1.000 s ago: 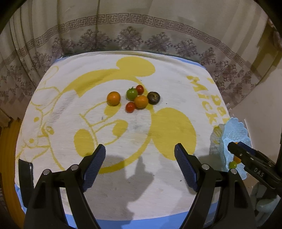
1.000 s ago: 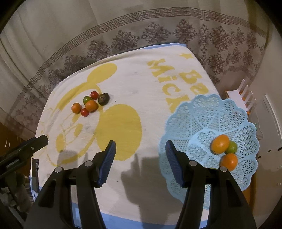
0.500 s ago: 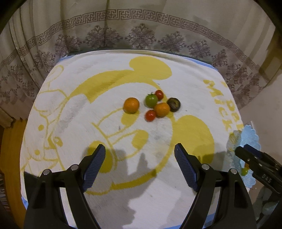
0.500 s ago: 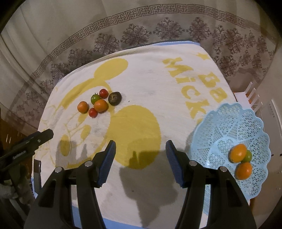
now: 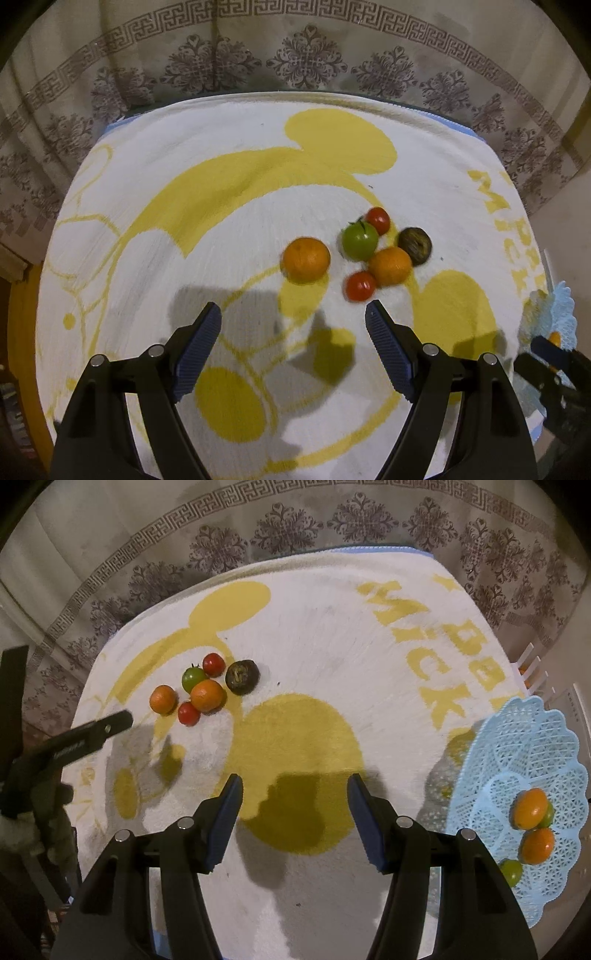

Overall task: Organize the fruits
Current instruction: 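Move both open tools back toward the tomato cluster on the towel, then grasp an orange tomato with the left tool while the right tool grasps another orange tomato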

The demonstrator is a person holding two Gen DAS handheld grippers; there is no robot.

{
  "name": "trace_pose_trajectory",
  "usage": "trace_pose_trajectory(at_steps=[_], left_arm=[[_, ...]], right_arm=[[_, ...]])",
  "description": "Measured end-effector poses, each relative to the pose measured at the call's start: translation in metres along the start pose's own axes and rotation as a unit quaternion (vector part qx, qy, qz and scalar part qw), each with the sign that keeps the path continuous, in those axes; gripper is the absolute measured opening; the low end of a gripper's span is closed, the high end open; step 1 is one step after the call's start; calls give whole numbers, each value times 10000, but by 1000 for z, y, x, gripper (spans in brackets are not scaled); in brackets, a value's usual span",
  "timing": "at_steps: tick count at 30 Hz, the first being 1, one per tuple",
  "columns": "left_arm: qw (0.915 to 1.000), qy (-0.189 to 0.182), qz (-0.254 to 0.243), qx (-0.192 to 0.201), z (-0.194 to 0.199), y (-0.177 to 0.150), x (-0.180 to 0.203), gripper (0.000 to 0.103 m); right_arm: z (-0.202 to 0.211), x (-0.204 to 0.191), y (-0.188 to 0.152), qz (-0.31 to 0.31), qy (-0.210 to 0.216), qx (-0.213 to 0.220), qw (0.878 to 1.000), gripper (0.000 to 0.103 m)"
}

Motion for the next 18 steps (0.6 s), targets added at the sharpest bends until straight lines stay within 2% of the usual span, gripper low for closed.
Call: trace_pose_trajectory(at_steps=[6, 14, 15, 18], left_arm=[[9999, 1, -51, -98, -32, 17, -5, 80], [9996, -186, -130, -160, -51, 29, 0, 80], [9995, -250, -167, -77, -52, 31, 2, 79], [9991, -295, -236, -174, -60, 29, 6, 72]], right_arm=[[-13, -1, 4, -86, -45, -98, 9999, 60], [-29, -9, 10, -49, -24, -213, 9998, 60], [-31, -10, 12, -43, -17, -221, 9997, 60], [-35, -14, 15, -13, -2, -240, 9997, 60]])
Point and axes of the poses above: each gripper's, at about its wrist camera, not at the fingertips, and z roughly against the way its jaws point, x to its right, y to its top, the point moved 9 cm from there along -z, roughly the way its jaws point, and after that the axes turned 13 degrees about z, right-handed, at the moved point
